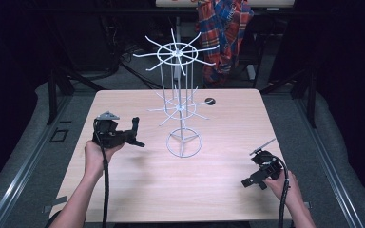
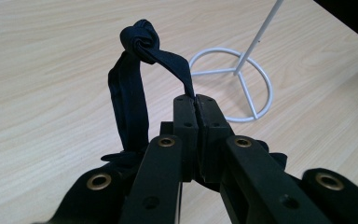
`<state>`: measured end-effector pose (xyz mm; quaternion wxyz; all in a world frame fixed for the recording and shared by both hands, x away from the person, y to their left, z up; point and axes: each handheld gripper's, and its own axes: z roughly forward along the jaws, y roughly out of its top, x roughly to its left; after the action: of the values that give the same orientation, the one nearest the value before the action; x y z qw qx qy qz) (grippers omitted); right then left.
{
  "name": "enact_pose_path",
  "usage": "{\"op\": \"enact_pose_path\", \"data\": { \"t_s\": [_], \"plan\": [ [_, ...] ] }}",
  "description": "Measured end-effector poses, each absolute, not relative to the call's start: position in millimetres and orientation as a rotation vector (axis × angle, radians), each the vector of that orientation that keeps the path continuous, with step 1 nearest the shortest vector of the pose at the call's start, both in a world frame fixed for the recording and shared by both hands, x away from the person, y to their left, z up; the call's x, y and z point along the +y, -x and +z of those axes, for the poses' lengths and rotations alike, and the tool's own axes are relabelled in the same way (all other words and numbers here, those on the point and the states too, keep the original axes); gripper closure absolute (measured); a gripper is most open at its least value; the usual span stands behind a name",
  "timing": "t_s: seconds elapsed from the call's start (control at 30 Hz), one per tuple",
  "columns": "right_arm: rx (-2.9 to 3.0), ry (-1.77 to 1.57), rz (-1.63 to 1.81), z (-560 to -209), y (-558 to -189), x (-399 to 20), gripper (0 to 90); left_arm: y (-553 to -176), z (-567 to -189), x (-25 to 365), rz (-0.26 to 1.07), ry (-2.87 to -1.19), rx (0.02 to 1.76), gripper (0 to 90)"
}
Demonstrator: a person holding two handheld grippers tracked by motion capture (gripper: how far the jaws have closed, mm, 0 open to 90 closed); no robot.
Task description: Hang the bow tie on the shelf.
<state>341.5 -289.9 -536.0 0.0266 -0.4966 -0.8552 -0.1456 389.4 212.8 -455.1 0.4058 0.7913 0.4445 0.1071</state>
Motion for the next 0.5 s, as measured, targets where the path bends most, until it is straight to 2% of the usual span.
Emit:
{"op": "enact_pose_path", "data": {
  "t_s": [0.5],
  "plan": [
    [-2.626, 1.574, -0.497, -538, -340, -289, 5.7, -400, -444, 208, 0.275, -1.967, 1.093, 88.1]
  ]
}}
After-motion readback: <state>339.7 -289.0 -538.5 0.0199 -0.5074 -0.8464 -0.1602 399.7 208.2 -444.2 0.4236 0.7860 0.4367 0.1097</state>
